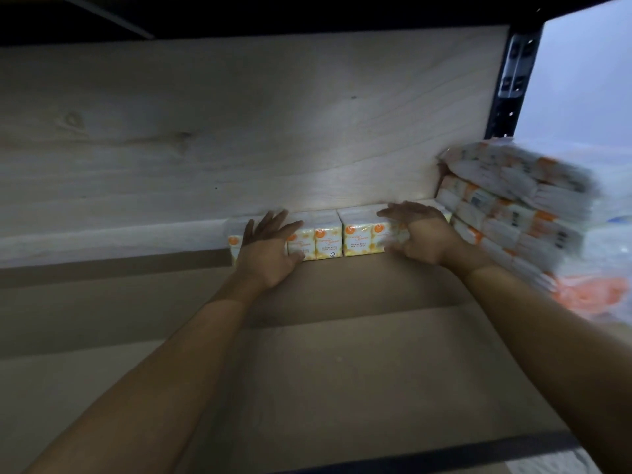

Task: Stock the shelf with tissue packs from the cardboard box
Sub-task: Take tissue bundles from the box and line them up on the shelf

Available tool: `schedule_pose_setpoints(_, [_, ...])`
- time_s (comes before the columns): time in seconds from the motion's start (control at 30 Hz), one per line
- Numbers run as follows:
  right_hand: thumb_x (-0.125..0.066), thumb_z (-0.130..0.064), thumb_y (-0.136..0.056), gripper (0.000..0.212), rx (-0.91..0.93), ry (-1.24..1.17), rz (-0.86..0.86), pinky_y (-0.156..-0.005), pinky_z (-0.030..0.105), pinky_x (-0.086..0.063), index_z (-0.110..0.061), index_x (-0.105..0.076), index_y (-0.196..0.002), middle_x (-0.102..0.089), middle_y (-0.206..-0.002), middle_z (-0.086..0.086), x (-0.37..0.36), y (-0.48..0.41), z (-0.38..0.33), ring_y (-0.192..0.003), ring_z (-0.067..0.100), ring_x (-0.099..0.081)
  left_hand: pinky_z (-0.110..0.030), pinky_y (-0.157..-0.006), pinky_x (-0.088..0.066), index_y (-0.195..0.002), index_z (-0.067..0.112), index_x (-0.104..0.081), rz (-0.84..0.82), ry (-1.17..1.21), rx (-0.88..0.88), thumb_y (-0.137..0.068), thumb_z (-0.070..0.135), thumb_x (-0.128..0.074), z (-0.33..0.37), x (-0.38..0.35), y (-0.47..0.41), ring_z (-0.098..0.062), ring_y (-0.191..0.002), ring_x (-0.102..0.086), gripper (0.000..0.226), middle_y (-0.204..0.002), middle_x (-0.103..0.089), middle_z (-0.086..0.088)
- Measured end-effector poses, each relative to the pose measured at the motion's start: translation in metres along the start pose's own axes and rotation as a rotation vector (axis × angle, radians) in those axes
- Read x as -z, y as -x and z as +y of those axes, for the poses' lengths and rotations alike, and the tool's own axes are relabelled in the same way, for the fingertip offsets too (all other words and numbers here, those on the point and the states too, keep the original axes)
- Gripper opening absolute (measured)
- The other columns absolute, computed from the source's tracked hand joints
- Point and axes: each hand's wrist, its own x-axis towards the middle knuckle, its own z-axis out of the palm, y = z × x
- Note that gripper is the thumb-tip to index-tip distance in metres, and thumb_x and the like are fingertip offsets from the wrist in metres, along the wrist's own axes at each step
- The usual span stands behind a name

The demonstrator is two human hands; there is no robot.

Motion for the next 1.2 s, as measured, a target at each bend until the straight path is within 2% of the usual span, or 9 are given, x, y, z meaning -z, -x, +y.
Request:
schedule_pose_setpoints(0.17, [-0.064, -0.040, -0.082, 0.060, -0.054, -0.051, -0.073, -0.112, 0.045, -0.028, -0.036, -0.042, -0.138, -0.040, -0.148, -0.004, 0.014, 0.036, -0.024, -0.138, 0.021, -0.032, -0.042, -0.120, -0.002, -0.145, 0.032, -0.037, -0.011, 0.059, -0.012, -0.091, 0.043, -0.056, 0.025, 0.014, 0.040, -0.018, -0.148, -0.012, 0.058, -0.158, -0.024, 0.004])
schedule_pose_setpoints(0.27, [-0.061, -0.046, -0.081, 0.058, -0.105, -0.071, -0.161, -0.111, 0.042, -0.031, -0.041, -0.041, -0.135, -0.039, -0.148, -0.004, 0.019, 0.065, -0.045, -0.135, 0.022, -0.036, -0.039, -0.119, -0.002, -0.146, 0.034, -0.033, -0.113, 0.095, 0.025, -0.094, 0.045, -0.051, 0.046, 0.028, 0.066, -0.015, -0.147, -0.011, 0.057, -0.158, -0.022, 0.007])
schedule_pose_setpoints(0.33, [-0.062, -0.044, -0.082, 0.058, -0.140, -0.102, -0.185, -0.111, 0.039, -0.031, -0.037, -0.042, -0.136, -0.042, -0.146, -0.001, 0.025, 0.087, -0.059, -0.133, 0.023, -0.037, -0.036, -0.118, -0.004, -0.147, 0.033, -0.030, -0.178, 0.158, 0.075, -0.095, 0.045, -0.048, 0.061, 0.037, 0.087, -0.015, -0.147, -0.012, 0.056, -0.158, -0.022, 0.007])
schedule_pose_setpoints(0.47, [-0.057, -0.048, -0.087, 0.053, -0.162, -0.059, -0.189, -0.110, 0.039, -0.032, -0.032, -0.044, -0.136, -0.048, -0.142, -0.001, 0.044, 0.134, -0.085, -0.132, 0.023, -0.040, -0.036, -0.114, -0.021, -0.145, 0.028, -0.037, -0.123, 0.212, 0.040, -0.096, 0.045, -0.046, 0.093, 0.049, 0.133, -0.020, -0.140, -0.030, 0.053, -0.153, -0.036, 0.002])
schedule_pose_setpoints(0.67, [-0.055, -0.046, -0.089, 0.047, -0.213, -0.093, -0.211, -0.106, 0.041, -0.035, -0.035, -0.046, -0.134, -0.050, -0.140, -0.001, 0.076, 0.205, -0.105, -0.127, 0.024, -0.043, -0.041, -0.116, -0.016, -0.147, 0.037, -0.032, -0.149, 0.318, 0.006, -0.097, 0.047, -0.043, 0.146, 0.073, 0.188, -0.023, -0.144, -0.023, 0.052, -0.156, -0.030, 0.005])
schedule_pose_setpoints(0.87, [-0.059, -0.042, -0.089, 0.046, -0.269, -0.143, -0.170, -0.107, 0.034, -0.033, -0.028, -0.050, -0.132, -0.046, -0.144, -0.002, 0.104, 0.284, -0.104, -0.131, 0.022, -0.041, -0.043, -0.115, -0.024, -0.144, 0.034, -0.039, -0.129, 0.425, -0.132, -0.096, 0.045, -0.046, 0.202, 0.082, 0.230, -0.021, -0.140, -0.031, 0.049, -0.152, -0.037, 0.006])
schedule_pose_setpoints(0.93, [-0.061, -0.043, -0.088, 0.047, -0.299, -0.150, -0.142, -0.104, 0.032, -0.036, -0.026, -0.052, -0.130, -0.050, -0.140, -0.003, 0.110, 0.313, -0.102, -0.128, 0.019, -0.045, -0.041, -0.114, -0.026, -0.143, 0.032, -0.041, -0.136, 0.461, -0.179, -0.096, 0.042, -0.047, 0.224, 0.079, 0.245, -0.021, -0.139, -0.032, 0.048, -0.151, -0.039, 0.005])
schedule_pose_setpoints(1.03, [-0.062, -0.045, -0.085, 0.046, -0.331, -0.136, -0.091, -0.101, 0.038, -0.043, -0.023, -0.058, -0.126, -0.060, -0.129, -0.004, 0.114, 0.357, -0.096, -0.120, 0.017, -0.054, -0.038, -0.110, -0.028, -0.141, 0.029, -0.044, -0.151, 0.504, -0.282, -0.096, 0.039, -0.049, 0.258, 0.067, 0.271, -0.020, -0.135, -0.036, 0.046, -0.146, -0.044, 0.003])
schedule_pose_setpoints(1.2, [-0.059, -0.041, -0.089, 0.043, -0.458, -0.077, -0.126, -0.103, 0.035, -0.037, -0.023, -0.054, -0.128, -0.056, -0.134, -0.002, 0.107, 0.423, -0.076, -0.121, 0.019, -0.052, -0.038, -0.112, -0.030, -0.140, 0.026, -0.045, -0.249, 0.556, -0.361, -0.096, 0.038, -0.049, 0.307, 0.025, 0.310, -0.017, -0.135, -0.039, 0.046, -0.145, -0.046, 0.004])
